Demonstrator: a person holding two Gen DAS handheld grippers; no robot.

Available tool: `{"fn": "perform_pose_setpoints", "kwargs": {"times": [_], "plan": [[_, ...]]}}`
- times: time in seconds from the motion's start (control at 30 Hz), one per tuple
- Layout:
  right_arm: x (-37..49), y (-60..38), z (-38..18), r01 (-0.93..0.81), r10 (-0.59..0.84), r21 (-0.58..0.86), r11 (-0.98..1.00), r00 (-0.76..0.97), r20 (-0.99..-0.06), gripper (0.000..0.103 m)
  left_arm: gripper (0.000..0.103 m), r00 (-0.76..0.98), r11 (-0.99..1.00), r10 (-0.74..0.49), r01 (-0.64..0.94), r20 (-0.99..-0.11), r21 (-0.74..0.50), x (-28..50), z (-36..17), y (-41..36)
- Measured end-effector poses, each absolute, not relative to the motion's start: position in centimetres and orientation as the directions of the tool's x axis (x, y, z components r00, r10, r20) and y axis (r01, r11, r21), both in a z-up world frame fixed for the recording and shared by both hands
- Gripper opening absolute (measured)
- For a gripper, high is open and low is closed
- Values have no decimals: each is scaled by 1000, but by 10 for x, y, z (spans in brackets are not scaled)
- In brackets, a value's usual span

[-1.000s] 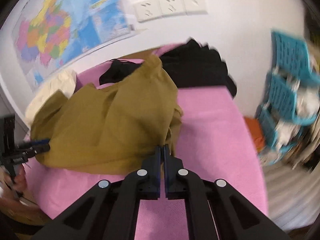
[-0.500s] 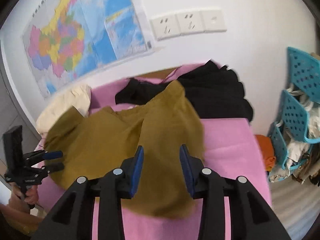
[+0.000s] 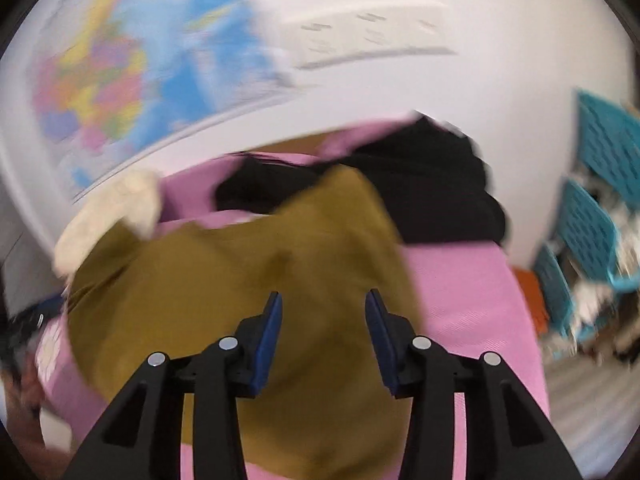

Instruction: Fold large clothes

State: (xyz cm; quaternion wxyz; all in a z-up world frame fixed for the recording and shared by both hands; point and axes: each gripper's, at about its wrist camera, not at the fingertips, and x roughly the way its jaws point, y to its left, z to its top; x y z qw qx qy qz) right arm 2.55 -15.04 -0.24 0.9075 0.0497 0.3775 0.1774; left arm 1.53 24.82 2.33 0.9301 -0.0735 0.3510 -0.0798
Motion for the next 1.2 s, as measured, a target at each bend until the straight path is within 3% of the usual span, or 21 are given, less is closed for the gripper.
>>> {"fn": "perform_pose_setpoints", "kwargs": {"times": [0.1, 0.2, 0.27, 0.33, 0.37, 0.47, 0.5, 0.53, 0.63, 0.7, 0.8, 0.9, 0.97, 1.0, 1.03, 1.1, 1.17, 1.2], "plan": [[43, -121, -14, -340, 390, 220, 914, 594, -703, 42, 68, 750, 979, -144, 13, -646, -202, 17, 21, 277], [70, -132, -48, -238, 324, 229, 944, 538, -778, 31, 68, 719, 970, -164, -9, -676, -245, 21, 5, 296], [73, -140, -54, -198, 356, 296, 935, 529, -771, 31, 68, 688, 965, -179, -16, -704, -261, 24, -7, 302], [64, -130, -41, -209, 310, 232, 950, 559, -769, 36, 68, 661, 955, -223, -1, -716, -298, 22, -18, 308], [55, -121, -31, -233, 316, 219, 948, 579, -752, 44, 69, 654, 944, -256, 13, -712, -328, 19, -23, 311], [34, -96, -6, -360, 433, 260, 896, 581, -689, 47, 71, 652, 908, -353, 65, -671, -414, 8, -32, 319], [27, -80, 0, -410, 461, 250, 877, 569, -681, 50, 67, 648, 886, -394, 81, -651, -456, 5, -36, 321], [22, -70, 2, -443, 477, 243, 863, 557, -680, 51, 51, 645, 870, -426, 98, -635, -483, 3, -38, 322], [13, -28, 1, -562, 576, 285, 777, 450, -683, 51, 29, 658, 845, -471, 147, -588, -514, -4, -39, 315], [10, -2, -2, -622, 624, 309, 720, 385, -680, 51, 22, 679, 855, -459, 161, -573, -493, -7, -34, 309], [3, 30, -2, -679, 653, 306, 668, 337, -678, 51, 21, 671, 825, -497, 167, -550, -540, -9, -30, 318], [-1, 47, -6, -711, 690, 347, 612, 264, -674, 51, 19, 681, 874, -422, 130, -599, -468, -12, -28, 317], [-7, 64, -10, -737, 679, 320, 595, 249, -691, 51, 41, 660, 872, -424, 113, -620, -476, -7, -31, 319], [-11, 73, -13, -751, 669, 300, 588, 244, -703, 51, 60, 661, 864, -435, 116, -612, -489, -5, -32, 319], [-14, 82, -16, -763, 658, 280, 582, 240, -713, 51, 68, 662, 863, -436, 117, -609, -491, -3, -32, 319], [-13, 95, -29, -768, 634, 267, 583, 224, -740, 51, 68, 663, 872, -427, 122, -615, -474, 4, -31, 312], [-15, 100, -39, -769, 607, 241, 592, 229, -761, 50, 58, 656, 883, -410, 111, -634, -456, 9, -35, 309], [-15, 98, -40, -767, 613, 250, 591, 226, -757, 50, 37, 628, 883, -409, 89, -662, -461, 16, -42, 307]]}}
